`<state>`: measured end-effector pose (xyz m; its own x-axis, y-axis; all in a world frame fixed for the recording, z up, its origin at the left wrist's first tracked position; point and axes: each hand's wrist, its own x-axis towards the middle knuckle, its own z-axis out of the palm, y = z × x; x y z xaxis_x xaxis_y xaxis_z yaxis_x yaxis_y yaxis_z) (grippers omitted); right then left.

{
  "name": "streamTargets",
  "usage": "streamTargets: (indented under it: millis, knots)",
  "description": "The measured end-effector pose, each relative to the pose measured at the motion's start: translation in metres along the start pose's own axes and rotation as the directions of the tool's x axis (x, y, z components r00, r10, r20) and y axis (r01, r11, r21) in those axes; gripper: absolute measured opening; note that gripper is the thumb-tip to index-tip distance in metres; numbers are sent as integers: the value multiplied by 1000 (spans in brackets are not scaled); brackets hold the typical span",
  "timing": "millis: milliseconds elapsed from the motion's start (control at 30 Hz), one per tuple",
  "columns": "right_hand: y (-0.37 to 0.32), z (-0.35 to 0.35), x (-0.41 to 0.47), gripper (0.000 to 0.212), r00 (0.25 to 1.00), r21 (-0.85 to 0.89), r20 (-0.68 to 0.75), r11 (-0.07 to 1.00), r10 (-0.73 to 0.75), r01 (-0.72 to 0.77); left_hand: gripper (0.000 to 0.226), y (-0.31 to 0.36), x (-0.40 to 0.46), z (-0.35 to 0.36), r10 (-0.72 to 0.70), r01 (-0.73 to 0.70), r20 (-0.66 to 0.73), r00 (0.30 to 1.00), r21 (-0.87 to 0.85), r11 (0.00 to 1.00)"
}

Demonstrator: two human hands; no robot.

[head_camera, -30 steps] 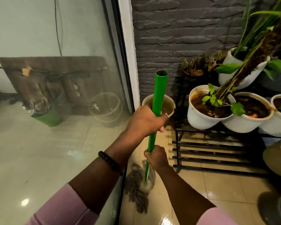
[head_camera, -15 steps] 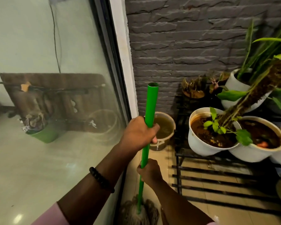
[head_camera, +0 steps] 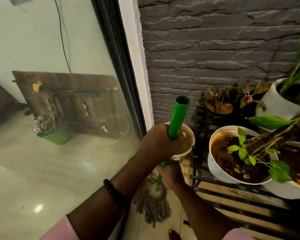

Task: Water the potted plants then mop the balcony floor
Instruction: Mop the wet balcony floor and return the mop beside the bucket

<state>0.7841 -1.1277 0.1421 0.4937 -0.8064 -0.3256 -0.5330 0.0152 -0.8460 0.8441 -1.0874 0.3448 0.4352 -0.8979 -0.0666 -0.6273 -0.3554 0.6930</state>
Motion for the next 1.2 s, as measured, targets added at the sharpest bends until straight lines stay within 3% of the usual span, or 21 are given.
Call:
streamTargets:
  millis: [167, 233, 333, 433, 567, 633, 933, 1200]
  knots:
    - [-5, -20, 23, 16, 997, -179, 64, 982, -48, 58, 38, -7, 18, -8, -40, 28, -66, 997, -174, 984]
    - [-1, -27, 21, 5, 992, -215, 93, 971, -90, 108, 39, -17, 11, -3, -42, 20, -82, 996, -253, 967]
    - [18, -35, 20, 40, 996, -114, 45, 990, -80, 84, 37, -28, -8, 13, -35, 3, -96, 995, -318, 948]
    - [23, -40, 12, 36, 997, -98, 45, 993, -66, 70, 38, -26, -22, 24, 14, -40, -97, 995, -268, 962]
    - [-1, -39, 13, 7, 994, -214, -9, 971, -112, 108, 39, -14, -6, 5, 3, -44, -144, 990, -282, 958]
    - [-17, -40, 16, 13, 994, -292, -23, 951, -110, 99, 39, -4, 5, -10, 8, -54, -156, 988, -295, 954]
    - [-76, -55, 50, 32, 990, -304, 65, 942, -128, 142, 45, 34, 68, -60, -32, -28, -251, 968, -232, 972]
    - [-147, -80, 81, 27, 967, -284, 100, 924, -236, 255, 40, 57, 122, -115, -30, -41, -349, 937, -193, 980]
